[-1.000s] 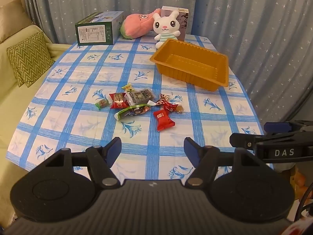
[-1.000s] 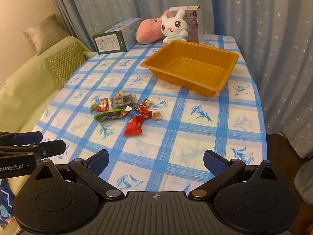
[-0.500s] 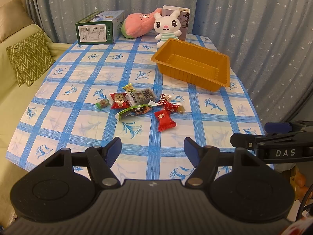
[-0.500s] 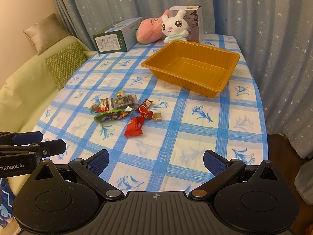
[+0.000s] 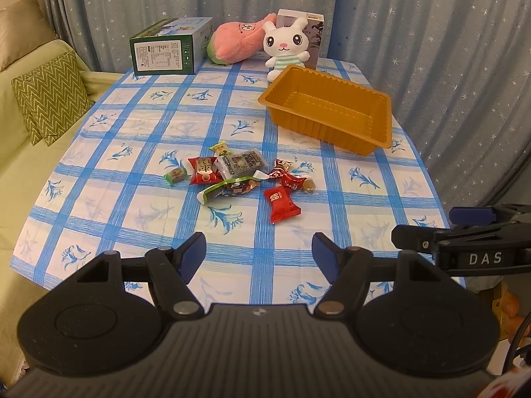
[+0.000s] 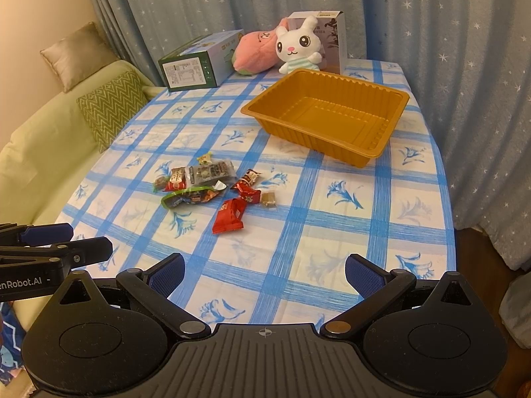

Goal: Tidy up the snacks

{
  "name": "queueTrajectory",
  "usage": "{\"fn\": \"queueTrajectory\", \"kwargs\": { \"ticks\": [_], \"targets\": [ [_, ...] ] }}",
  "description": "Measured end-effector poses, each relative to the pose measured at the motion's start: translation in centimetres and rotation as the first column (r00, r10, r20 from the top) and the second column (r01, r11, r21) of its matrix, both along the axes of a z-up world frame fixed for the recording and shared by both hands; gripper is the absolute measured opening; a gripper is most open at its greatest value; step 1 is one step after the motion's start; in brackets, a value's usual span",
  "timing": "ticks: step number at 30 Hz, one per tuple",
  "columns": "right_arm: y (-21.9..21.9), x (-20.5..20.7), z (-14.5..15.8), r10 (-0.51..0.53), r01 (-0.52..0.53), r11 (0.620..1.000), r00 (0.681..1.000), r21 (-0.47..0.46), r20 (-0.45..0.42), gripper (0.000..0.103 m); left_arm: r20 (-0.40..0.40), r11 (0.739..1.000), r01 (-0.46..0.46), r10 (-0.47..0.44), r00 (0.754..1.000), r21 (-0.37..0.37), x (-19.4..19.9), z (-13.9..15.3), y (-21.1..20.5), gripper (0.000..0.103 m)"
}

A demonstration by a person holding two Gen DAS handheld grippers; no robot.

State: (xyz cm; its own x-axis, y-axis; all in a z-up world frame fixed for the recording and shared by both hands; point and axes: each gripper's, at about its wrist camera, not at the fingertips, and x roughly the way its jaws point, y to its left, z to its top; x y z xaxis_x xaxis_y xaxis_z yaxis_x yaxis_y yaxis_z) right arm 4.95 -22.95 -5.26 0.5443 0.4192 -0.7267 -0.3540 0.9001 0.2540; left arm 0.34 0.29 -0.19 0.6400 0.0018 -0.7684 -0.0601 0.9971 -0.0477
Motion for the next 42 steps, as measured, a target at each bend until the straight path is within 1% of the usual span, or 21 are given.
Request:
{"fn": "queueTrajectory", "kwargs": {
  "ticks": [34,35,42],
  "targets": [
    [0.78,0.17,-0.07,0.0,0.0,1.0,1.0,0.0,0.001,0.103,-0.002,1.0,0.0,0.0,1.0,-0.003,0.04,0.01,0.03,0.068],
    [0.7,0.12,-0.02,0.0,0.0,1.0,1.0,0.0,0.0,0.103,-0.002,1.0,-0.001,0.001,1.0,-0.004,0.34,-0.48,0.37,0.068],
    [0.36,0.01,0.06,0.0,0.0,1.0,1.0,0.0,-0.005,0.103,-0.002,1.0,-0.001,0.001,1.0,-0.005,0.39,-0.49,0.4,0.068]
  ]
}}
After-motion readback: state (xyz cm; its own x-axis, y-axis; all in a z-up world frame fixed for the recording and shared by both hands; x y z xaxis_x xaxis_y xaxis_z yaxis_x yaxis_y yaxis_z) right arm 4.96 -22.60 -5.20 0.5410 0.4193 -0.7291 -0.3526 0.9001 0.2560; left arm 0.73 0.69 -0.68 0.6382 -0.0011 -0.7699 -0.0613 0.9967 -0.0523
